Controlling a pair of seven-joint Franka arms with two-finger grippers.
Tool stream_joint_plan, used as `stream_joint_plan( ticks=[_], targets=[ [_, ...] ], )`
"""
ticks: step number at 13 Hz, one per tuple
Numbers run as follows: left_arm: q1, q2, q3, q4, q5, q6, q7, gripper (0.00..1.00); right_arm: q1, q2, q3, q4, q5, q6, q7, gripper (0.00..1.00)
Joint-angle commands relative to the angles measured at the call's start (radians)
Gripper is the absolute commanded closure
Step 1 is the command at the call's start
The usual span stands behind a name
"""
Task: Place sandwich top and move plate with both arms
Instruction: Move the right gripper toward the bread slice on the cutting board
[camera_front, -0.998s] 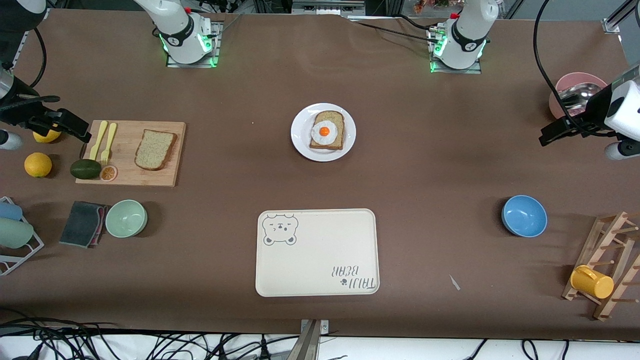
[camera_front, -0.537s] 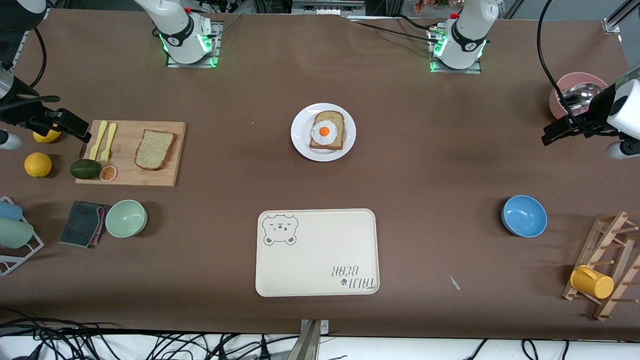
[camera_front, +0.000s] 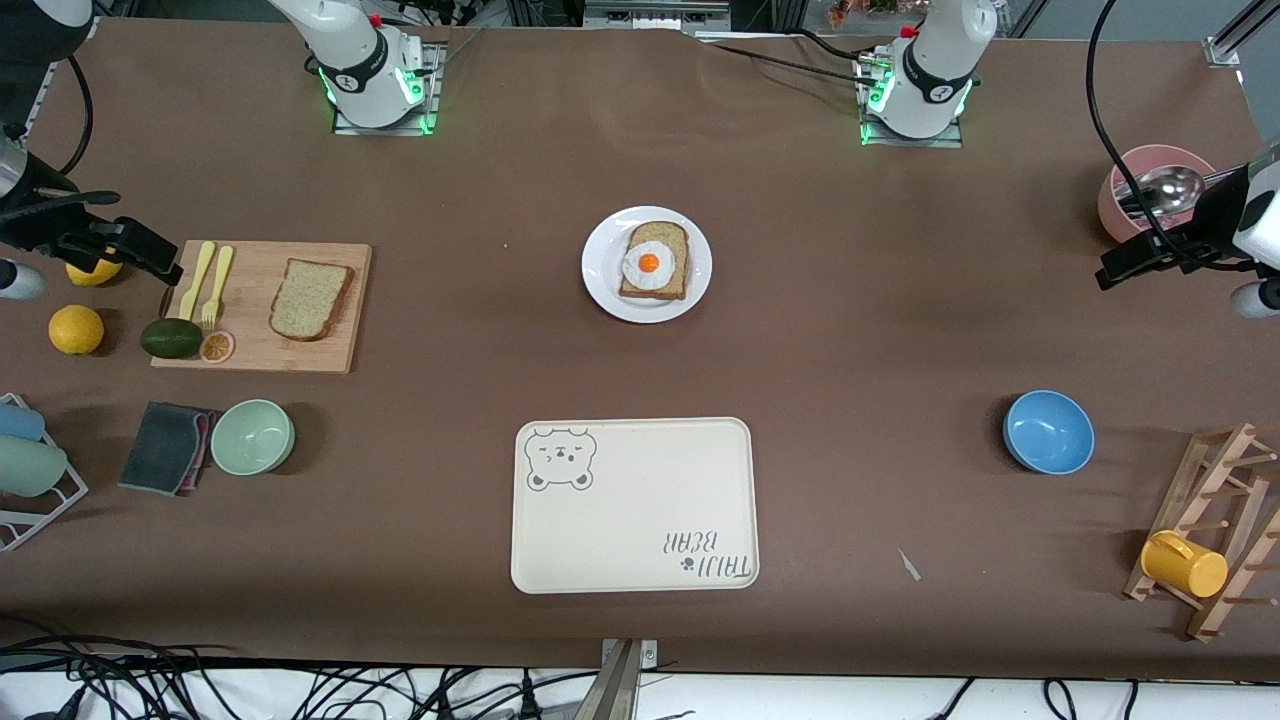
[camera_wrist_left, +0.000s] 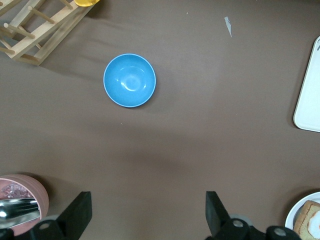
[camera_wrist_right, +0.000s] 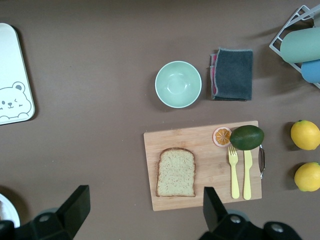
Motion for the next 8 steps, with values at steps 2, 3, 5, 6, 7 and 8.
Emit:
stream_joint_plan(
  ticks=[2, 3, 5, 6, 7, 8],
  targets=[
    [0.000, -0.008, -0.007, 0.010, 0.015, -0.019, 0.005, 0.00, 0.004, -0.005, -0.006, -0.011, 0.018, -0.003, -0.016, 0.00],
    [0.000, -0.008, -0.007, 0.010, 0.015, -0.019, 0.005, 0.00, 0.004, -0.004, -0.006, -0.012, 0.018, 0.000, -0.017, 0.00],
    [0.000, -0.008, -0.007, 0.010, 0.015, -0.021, 0.006, 0.00, 0.004, 0.018, -0.006, -0.015, 0.018, 0.007, -0.017, 0.00],
    [0.000, -0.008, -0.007, 0.010, 0.015, -0.021, 0.005, 0.00, 0.004, 0.021, -0.003, -0.017, 0.013, 0.006, -0.017, 0.00],
    [0.000, -0.008, -0.007, 0.010, 0.015, -0.021, 0.005, 0.00, 0.006, 0.027, -0.002, -0.020, 0.010, 0.009, -0.017, 0.00],
    [0.000, -0.008, -0.007, 0.010, 0.015, -0.021, 0.005, 0.00, 0.006, 0.036, 0.000, -0.028, 0.016, 0.014, -0.016, 0.00]
  ],
)
